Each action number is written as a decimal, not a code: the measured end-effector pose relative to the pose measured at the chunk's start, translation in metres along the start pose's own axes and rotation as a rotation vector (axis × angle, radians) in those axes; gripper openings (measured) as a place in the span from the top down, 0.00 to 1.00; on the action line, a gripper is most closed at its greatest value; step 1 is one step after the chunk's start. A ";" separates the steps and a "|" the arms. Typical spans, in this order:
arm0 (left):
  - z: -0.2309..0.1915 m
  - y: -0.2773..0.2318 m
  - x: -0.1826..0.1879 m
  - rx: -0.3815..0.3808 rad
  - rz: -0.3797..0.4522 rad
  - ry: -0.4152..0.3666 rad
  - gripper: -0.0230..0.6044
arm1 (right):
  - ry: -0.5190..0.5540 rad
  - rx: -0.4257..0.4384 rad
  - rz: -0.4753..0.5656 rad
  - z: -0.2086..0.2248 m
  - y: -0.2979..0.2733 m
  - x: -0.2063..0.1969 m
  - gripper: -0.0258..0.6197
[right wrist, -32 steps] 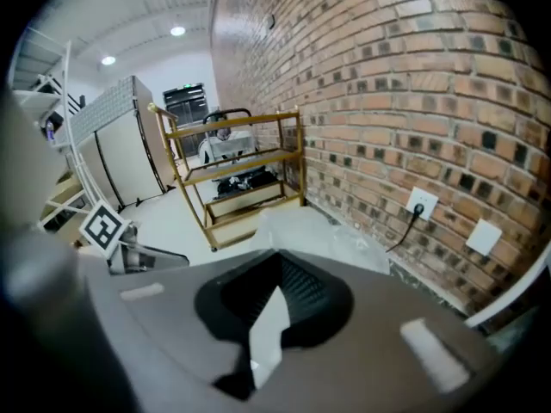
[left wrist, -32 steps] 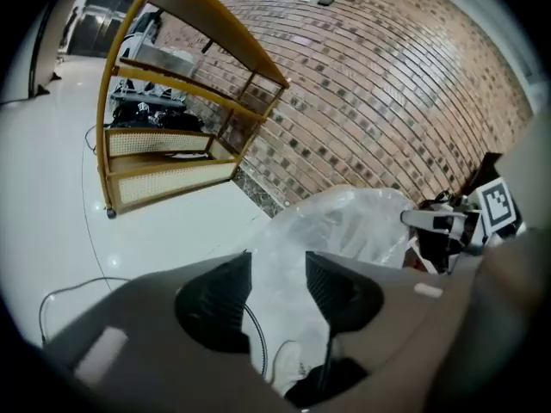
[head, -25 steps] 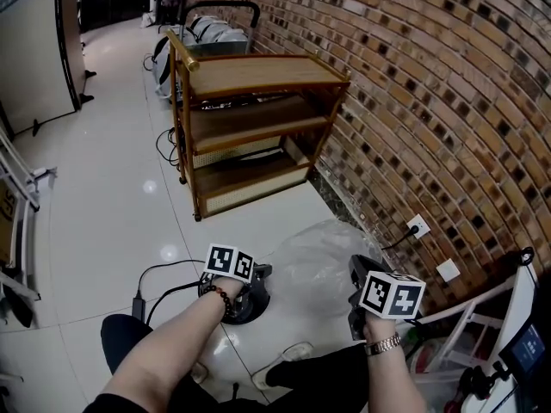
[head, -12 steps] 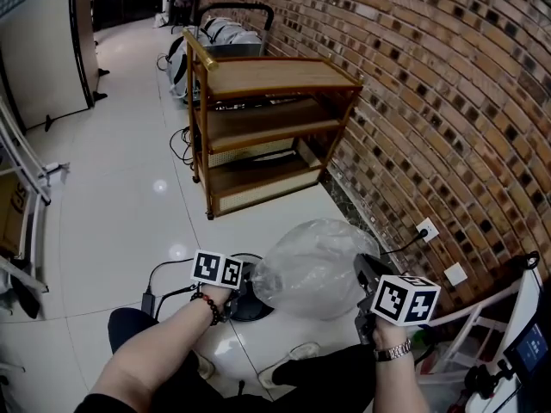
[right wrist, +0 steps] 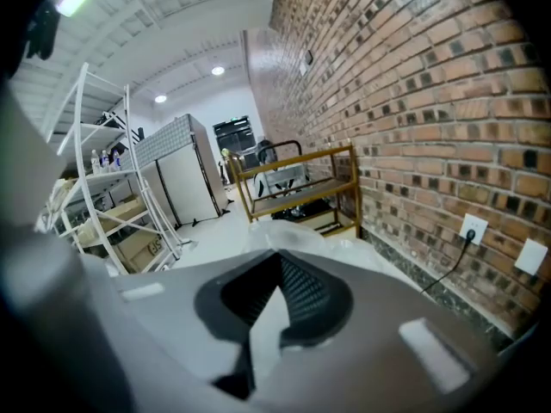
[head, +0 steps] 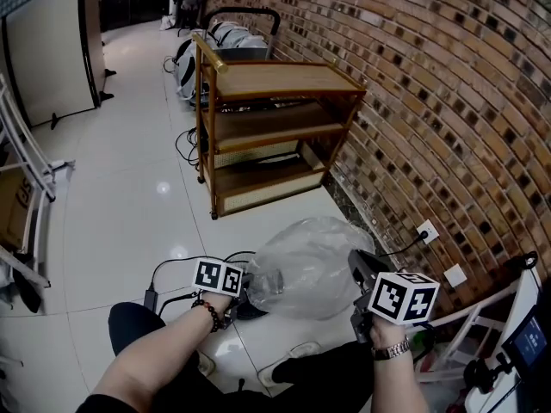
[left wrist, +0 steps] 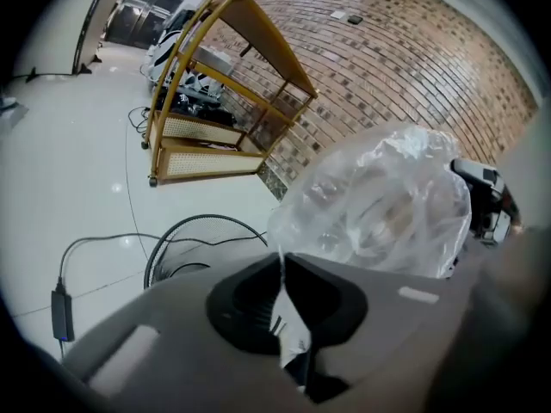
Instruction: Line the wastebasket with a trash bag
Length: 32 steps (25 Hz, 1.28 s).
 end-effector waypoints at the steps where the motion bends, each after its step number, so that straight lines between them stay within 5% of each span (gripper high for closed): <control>1: 0.002 0.004 0.002 -0.001 0.016 -0.011 0.96 | 0.001 0.001 0.005 0.000 0.002 0.001 0.96; 15: 0.025 0.119 0.031 0.070 0.192 -0.208 0.96 | -0.048 0.073 -0.045 -0.012 -0.015 -0.045 0.96; 22: 0.030 0.153 0.027 0.147 0.191 -0.282 0.96 | -0.052 0.113 -0.106 -0.026 -0.037 -0.077 0.96; 32: 0.008 0.146 0.011 0.222 0.142 -0.277 0.96 | -0.010 0.129 -0.161 -0.044 -0.061 -0.112 0.96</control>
Point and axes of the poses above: the fingertips, and each gripper's own axes: y backward along the fingers, z to its right, x out of its top, the point moved 10 cm from there along y, backward along the fingers, and after that the axes turned 15 degrees about y, right-handed, at the moved point
